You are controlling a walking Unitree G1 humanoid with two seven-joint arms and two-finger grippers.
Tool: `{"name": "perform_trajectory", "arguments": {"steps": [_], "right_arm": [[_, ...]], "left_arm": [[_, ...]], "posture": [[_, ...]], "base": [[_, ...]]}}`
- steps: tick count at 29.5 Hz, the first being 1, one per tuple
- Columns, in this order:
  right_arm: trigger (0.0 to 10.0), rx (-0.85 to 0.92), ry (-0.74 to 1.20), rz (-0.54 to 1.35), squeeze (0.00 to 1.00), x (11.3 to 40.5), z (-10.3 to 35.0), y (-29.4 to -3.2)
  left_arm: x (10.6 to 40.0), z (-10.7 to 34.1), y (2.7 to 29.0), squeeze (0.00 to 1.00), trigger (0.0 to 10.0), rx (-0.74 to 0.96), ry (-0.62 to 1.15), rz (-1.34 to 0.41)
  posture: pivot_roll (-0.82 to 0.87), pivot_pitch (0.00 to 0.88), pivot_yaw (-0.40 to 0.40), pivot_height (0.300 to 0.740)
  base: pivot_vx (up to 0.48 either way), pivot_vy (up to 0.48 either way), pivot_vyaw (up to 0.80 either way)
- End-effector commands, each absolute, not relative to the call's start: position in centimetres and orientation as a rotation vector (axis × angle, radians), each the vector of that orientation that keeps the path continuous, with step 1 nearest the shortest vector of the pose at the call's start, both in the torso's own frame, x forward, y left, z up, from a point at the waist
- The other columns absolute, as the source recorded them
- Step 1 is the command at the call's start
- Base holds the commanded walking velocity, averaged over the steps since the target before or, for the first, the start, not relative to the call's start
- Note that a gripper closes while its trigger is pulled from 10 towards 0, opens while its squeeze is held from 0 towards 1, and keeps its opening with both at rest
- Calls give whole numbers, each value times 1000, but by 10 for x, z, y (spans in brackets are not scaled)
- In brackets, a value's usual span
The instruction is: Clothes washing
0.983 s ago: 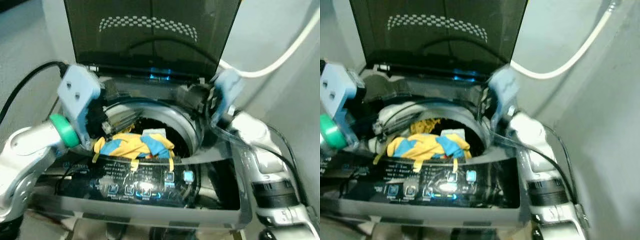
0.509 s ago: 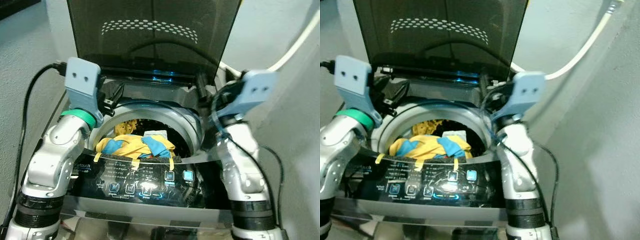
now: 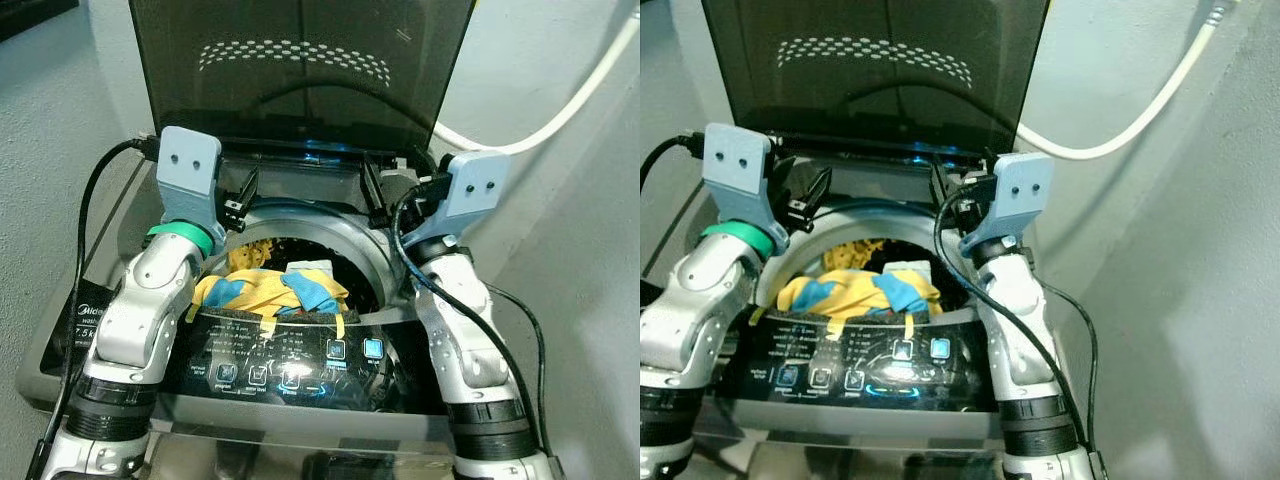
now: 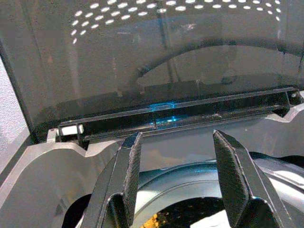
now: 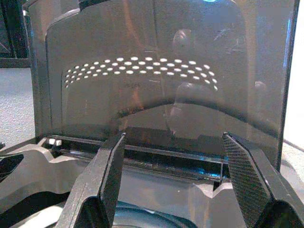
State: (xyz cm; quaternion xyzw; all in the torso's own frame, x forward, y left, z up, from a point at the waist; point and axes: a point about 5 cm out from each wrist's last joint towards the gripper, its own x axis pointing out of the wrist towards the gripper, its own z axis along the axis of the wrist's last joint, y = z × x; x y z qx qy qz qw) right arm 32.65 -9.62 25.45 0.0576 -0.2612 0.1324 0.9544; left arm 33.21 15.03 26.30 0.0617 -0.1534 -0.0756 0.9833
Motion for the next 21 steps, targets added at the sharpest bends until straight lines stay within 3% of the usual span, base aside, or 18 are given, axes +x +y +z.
{"name": "perform_trajectory", "arguments": {"steps": [1,21], "right_arm": [[10000,118,-519,270,0,326,249,-95],[10000,81,-502,260,0,329,244,-97]], "left_arm": [[333,261,148,0,10000,131,-314,-151],[335,258,145,0,10000,125,-334,-154]], "posture": [[125,0,-3,720],[114,0,-3,720]], "base": [[-330,0,0],[-406,0,0]]}}
